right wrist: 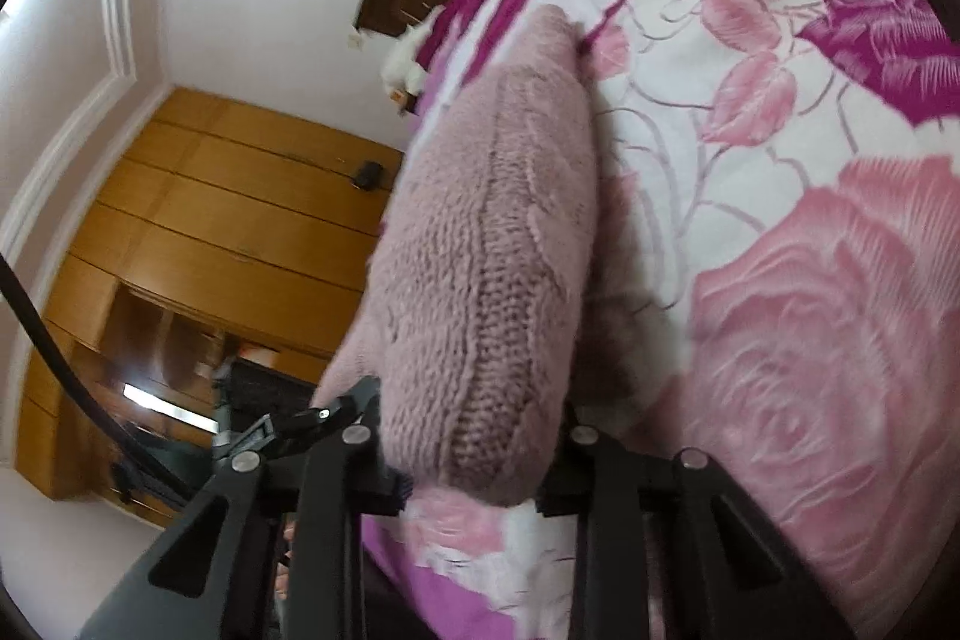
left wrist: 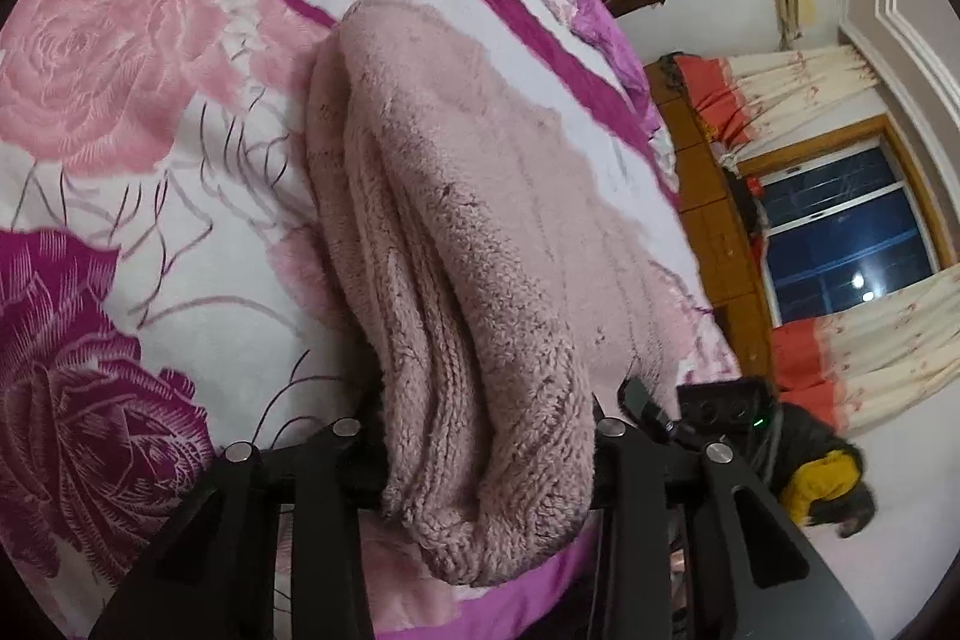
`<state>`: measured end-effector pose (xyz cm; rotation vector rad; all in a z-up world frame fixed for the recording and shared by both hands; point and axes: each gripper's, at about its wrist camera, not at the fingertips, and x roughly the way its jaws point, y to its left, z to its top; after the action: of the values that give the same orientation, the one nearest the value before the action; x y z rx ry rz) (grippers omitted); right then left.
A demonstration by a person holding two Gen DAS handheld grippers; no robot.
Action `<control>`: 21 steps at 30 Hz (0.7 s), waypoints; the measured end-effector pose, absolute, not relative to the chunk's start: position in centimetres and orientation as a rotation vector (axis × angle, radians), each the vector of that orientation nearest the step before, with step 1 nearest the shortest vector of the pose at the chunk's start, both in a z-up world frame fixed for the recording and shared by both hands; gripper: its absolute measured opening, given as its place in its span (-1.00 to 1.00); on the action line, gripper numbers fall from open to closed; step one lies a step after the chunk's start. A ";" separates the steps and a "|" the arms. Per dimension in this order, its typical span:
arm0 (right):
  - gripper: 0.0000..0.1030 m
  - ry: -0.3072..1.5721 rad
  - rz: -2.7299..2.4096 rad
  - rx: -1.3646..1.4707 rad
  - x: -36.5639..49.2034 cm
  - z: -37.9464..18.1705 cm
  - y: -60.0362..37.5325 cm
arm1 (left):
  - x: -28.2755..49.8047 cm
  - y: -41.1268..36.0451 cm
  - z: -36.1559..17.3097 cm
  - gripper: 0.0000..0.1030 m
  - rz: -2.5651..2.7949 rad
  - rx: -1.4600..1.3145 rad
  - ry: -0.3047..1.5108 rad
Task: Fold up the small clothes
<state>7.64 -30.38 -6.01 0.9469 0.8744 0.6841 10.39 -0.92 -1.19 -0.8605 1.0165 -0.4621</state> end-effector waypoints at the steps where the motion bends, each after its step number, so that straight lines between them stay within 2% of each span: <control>1: -0.45 0.866 0.698 0.967 7.5 -6.0 -30.3 | 10.4 -0.7 -1.0 -0.76 -0.468 -0.868 1.014; 6: -0.45 0.920 0.681 0.929 6.9 -6.6 -29.5 | 10.3 -0.5 -1.1 -0.75 -0.428 -0.780 1.055; 10: -0.41 0.942 0.650 0.874 6.9 -6.5 -29.6 | 9.5 -1.8 -0.9 -0.67 -0.383 -0.692 1.045; 15: -0.27 0.938 0.600 0.797 6.5 -5.7 -29.4 | 6.8 -2.8 0.9 -0.64 -0.264 -0.598 0.969; 21: -0.22 0.895 0.516 0.702 4.3 -4.1 -28.6 | 2.9 -4.2 4.2 -0.64 -0.190 -0.355 0.872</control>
<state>4.34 -28.59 -4.12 0.7015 0.8955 0.5161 2.85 -4.19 4.16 -0.3554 0.8719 -0.1904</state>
